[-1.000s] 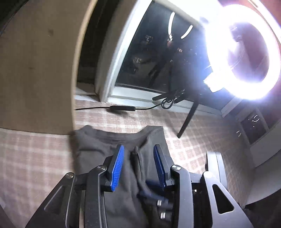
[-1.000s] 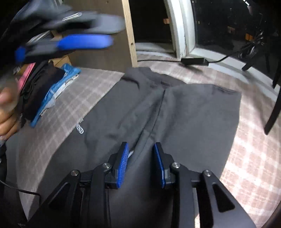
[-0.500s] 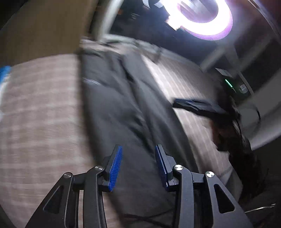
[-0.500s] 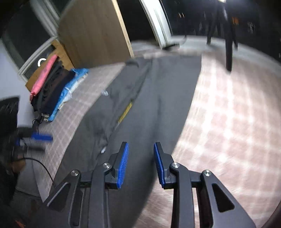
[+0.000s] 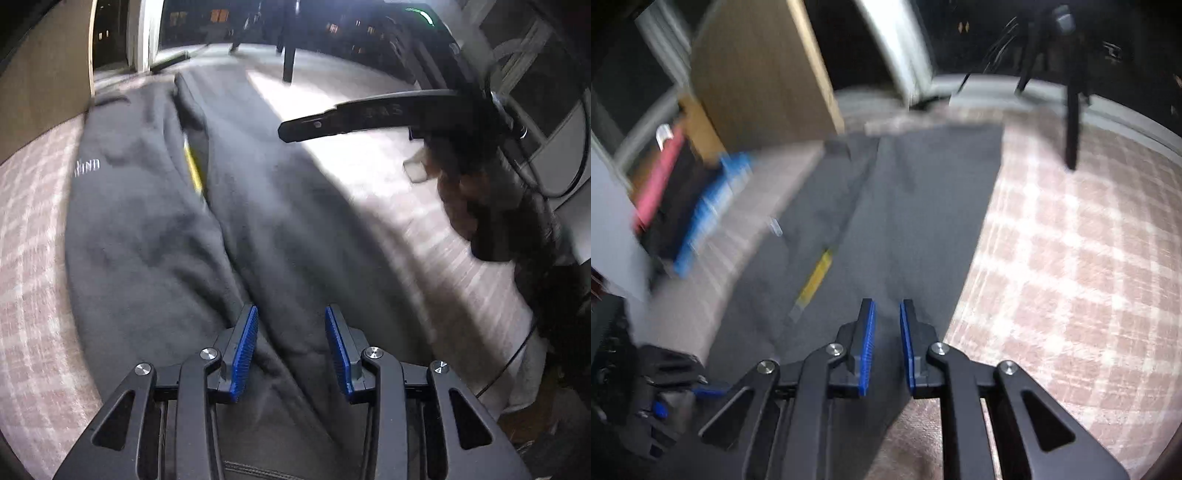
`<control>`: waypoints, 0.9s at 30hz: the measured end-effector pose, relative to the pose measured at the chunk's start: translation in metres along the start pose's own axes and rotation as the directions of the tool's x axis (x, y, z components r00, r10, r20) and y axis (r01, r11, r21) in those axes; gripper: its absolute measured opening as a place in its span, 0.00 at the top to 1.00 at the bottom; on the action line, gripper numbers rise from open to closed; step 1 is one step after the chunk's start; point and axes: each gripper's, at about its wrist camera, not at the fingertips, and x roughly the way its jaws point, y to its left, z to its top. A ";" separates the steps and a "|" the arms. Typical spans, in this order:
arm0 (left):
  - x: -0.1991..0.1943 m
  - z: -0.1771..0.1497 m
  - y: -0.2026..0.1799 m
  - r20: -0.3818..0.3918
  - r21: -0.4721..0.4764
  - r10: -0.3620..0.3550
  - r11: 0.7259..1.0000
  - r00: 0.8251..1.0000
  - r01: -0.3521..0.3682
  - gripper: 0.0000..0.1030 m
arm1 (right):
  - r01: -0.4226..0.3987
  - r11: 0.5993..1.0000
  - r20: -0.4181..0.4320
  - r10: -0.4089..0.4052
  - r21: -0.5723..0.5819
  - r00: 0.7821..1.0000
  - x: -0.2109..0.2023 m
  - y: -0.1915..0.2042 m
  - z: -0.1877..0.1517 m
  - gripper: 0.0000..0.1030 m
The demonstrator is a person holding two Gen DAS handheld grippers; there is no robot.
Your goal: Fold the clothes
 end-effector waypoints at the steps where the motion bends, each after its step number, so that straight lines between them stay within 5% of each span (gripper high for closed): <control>1: 0.000 0.006 -0.005 0.014 0.010 -0.020 1.000 1.000 0.020 0.65 | 0.002 1.000 0.003 -0.002 -0.008 1.000 -0.002 -0.001 0.001 0.86; 7: 0.040 0.028 -0.028 -0.029 0.059 -0.109 0.992 0.994 0.111 0.65 | 0.033 0.994 -0.061 -0.040 -0.108 0.997 0.022 0.003 0.003 0.86; 9: 0.049 0.024 -0.031 -0.055 0.088 -0.106 0.990 0.993 0.110 0.66 | 0.073 0.987 -0.063 -0.083 -0.145 0.995 0.034 -0.001 0.003 0.94; 13: 0.048 0.010 -0.039 -0.116 0.163 -0.080 0.982 0.990 0.099 0.62 | 0.207 0.955 -0.012 -0.214 -0.210 0.977 0.029 -0.005 0.011 0.95; 19: 0.044 0.013 -0.040 -0.114 0.181 -0.038 0.982 0.993 0.059 0.62 | 0.077 0.969 -0.013 -0.082 -0.233 0.997 -0.016 0.017 -0.024 0.94; 23: 0.043 0.014 -0.028 -0.120 0.133 -0.057 0.988 0.991 0.073 0.62 | 0.020 0.974 -0.186 -0.063 -0.225 0.981 -0.008 0.030 -0.069 0.94; 27: -0.010 -0.012 -0.016 -0.082 0.097 -0.057 0.993 0.995 0.065 0.62 | -0.006 0.989 -0.220 -0.028 -0.151 0.975 -0.052 0.031 -0.103 0.93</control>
